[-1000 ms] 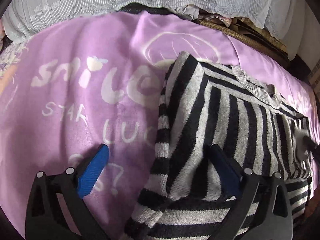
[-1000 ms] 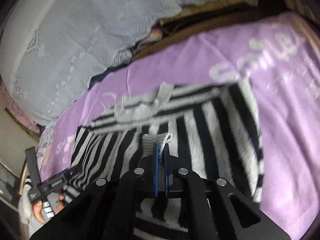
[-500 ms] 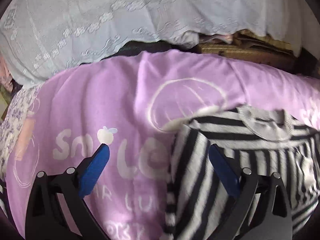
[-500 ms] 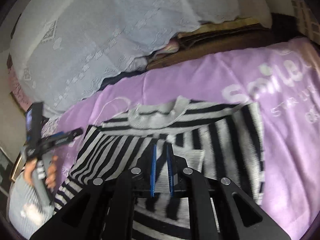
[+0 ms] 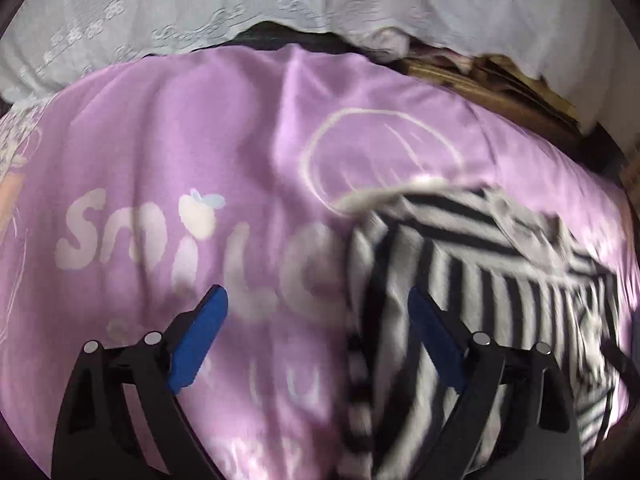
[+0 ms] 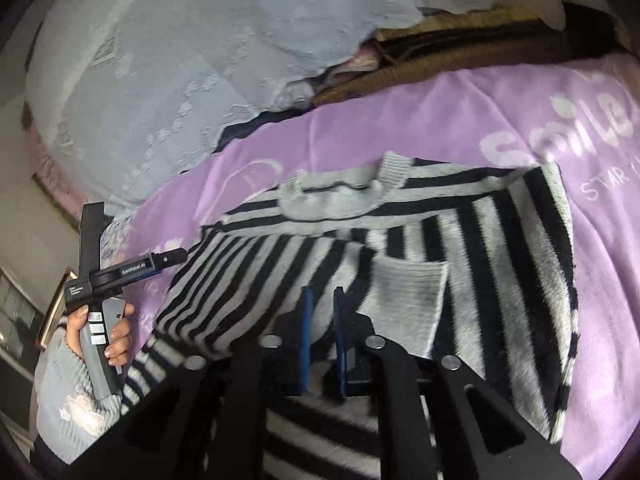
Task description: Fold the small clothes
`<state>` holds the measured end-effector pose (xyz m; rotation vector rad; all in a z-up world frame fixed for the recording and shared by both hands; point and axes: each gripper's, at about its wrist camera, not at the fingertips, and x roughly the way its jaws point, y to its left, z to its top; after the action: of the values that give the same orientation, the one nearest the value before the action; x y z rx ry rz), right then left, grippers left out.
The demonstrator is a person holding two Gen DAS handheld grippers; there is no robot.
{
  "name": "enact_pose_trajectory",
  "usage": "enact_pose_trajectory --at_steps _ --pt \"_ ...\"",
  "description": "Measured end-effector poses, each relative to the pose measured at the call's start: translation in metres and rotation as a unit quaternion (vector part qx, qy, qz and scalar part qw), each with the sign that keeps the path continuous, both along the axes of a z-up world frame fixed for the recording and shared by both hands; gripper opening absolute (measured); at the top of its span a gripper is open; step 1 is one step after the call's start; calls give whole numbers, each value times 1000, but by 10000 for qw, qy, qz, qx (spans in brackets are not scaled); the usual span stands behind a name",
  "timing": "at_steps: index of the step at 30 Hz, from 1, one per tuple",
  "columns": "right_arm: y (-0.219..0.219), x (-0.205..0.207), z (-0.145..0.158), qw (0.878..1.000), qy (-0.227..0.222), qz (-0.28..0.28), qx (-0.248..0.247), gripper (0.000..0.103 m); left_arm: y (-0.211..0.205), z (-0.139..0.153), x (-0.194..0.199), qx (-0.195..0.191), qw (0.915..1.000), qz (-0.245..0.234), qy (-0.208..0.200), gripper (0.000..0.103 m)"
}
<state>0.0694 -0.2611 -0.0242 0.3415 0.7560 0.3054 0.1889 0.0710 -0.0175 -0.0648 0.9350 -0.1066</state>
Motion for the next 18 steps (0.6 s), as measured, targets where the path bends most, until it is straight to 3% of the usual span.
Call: enact_pose_trajectory --at_steps 2,3,4,5,7,9,12,16,18 --pt "9 1 -9 9997 131 113 -143 36 -7 -9 -18 319 9992 -222 56 91" --pt "13 4 -19 9991 293 138 -276 36 -10 -17 -21 429 9988 -224 113 98" --pt "12 5 -27 9990 307 147 -292 35 -7 -26 -22 408 9988 -234 156 99" --pt "11 2 -28 9993 254 136 -254 34 -1 -33 -23 149 9995 -221 197 99" --pt "7 1 -22 9992 334 61 -214 29 7 -30 -22 -69 9996 -73 273 98" --pt "1 -14 -14 9997 217 -85 -120 31 6 -17 -34 -99 9998 -34 167 88" --pt "6 -35 -5 9998 26 -15 -193 33 -8 1 -64 -378 9980 -504 -4 89" --pt "24 -37 -12 9987 68 229 -449 38 -29 -15 -74 -55 9974 -697 151 90" --pt "32 -29 -30 9974 303 364 -546 44 -28 -37 -68 3 9979 -587 274 99"
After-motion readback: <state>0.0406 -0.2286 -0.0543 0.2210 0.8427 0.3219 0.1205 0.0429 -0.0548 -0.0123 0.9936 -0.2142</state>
